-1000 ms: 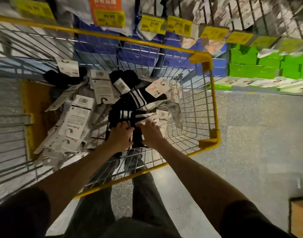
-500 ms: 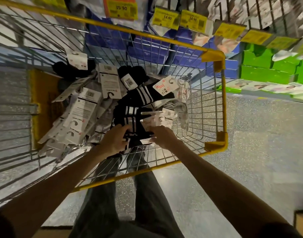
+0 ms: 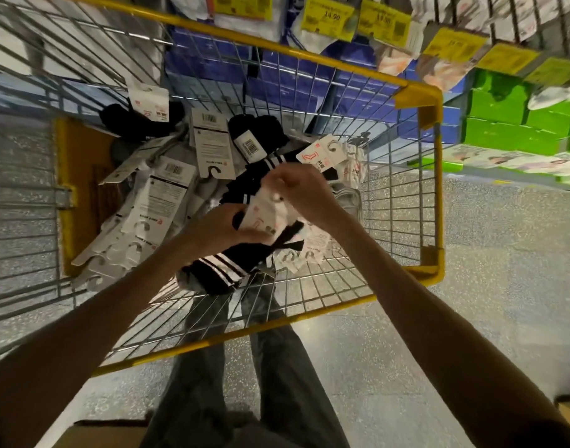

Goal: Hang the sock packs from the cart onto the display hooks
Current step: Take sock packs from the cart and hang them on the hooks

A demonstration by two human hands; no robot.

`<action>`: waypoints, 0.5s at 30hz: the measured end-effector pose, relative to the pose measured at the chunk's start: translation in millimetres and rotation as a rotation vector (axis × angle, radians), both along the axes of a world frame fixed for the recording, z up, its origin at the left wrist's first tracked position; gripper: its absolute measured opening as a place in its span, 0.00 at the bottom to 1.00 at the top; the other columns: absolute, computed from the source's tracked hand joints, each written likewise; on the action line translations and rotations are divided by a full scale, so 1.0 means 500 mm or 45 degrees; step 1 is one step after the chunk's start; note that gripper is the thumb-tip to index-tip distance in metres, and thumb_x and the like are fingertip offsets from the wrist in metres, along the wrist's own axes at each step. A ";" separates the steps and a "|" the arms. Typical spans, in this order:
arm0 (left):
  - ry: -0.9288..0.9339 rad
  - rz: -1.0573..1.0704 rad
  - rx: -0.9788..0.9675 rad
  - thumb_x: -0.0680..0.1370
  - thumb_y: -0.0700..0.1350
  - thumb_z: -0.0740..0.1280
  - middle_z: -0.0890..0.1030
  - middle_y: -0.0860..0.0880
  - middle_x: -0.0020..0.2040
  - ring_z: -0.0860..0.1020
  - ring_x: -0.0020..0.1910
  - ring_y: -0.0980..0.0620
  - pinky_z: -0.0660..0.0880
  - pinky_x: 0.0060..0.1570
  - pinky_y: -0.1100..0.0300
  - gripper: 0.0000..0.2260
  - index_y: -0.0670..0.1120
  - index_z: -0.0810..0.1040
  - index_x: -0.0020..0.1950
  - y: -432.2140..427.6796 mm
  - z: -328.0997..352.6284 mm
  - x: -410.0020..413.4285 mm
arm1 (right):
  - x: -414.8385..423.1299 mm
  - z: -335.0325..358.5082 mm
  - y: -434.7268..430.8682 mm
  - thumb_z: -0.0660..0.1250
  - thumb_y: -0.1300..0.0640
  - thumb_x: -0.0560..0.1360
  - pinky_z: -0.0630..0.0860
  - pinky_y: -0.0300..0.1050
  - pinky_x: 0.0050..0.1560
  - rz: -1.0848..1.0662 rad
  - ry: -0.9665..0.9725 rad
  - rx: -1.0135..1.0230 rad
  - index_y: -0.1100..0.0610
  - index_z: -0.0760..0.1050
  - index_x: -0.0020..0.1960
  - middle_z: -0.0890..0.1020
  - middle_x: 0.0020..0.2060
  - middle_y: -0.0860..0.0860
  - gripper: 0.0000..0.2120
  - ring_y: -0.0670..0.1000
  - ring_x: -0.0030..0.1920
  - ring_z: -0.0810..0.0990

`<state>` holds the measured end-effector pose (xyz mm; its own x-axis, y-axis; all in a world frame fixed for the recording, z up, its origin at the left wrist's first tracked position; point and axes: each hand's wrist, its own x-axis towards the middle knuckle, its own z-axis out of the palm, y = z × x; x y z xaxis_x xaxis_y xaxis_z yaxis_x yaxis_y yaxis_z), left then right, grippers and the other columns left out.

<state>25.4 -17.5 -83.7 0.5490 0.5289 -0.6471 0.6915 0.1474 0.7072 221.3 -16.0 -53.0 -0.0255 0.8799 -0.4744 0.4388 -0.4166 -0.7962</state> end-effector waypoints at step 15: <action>-0.208 0.862 -0.322 0.74 0.45 0.74 0.85 0.62 0.48 0.82 0.49 0.64 0.76 0.50 0.68 0.14 0.52 0.79 0.59 -0.027 -0.075 -0.033 | 0.018 -0.216 -0.173 0.73 0.58 0.73 0.70 0.53 0.60 -0.420 -0.526 -0.690 0.55 0.64 0.67 0.65 0.62 0.62 0.27 0.63 0.63 0.67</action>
<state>8.9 -31.0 -121.1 0.2552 0.6313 -0.7323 0.2802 0.6766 0.6810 230.5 -102.5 -160.7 0.4727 0.4522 -0.7563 0.4417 -0.8643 -0.2407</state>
